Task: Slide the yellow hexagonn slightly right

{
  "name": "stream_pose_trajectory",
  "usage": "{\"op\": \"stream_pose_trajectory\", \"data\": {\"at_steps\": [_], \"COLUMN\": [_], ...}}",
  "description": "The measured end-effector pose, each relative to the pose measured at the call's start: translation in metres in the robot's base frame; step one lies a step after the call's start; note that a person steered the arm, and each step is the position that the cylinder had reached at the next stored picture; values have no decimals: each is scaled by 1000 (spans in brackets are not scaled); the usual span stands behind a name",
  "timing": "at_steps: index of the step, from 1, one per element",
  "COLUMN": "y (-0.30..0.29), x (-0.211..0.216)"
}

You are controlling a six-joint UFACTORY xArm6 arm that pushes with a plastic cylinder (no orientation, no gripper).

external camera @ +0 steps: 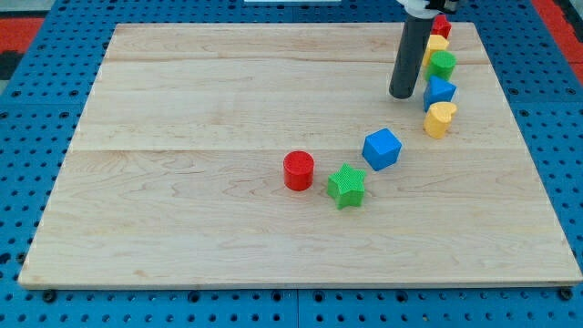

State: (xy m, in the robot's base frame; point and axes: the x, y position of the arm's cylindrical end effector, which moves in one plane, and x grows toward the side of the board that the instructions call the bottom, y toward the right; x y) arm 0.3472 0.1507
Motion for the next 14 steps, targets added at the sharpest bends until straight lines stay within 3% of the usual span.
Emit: {"op": "stream_pose_trajectory", "data": {"at_steps": [3,4,5,7,14], "y": [30,12,-23,-40,8], "x": [1,-7,-35,-91,-91]}}
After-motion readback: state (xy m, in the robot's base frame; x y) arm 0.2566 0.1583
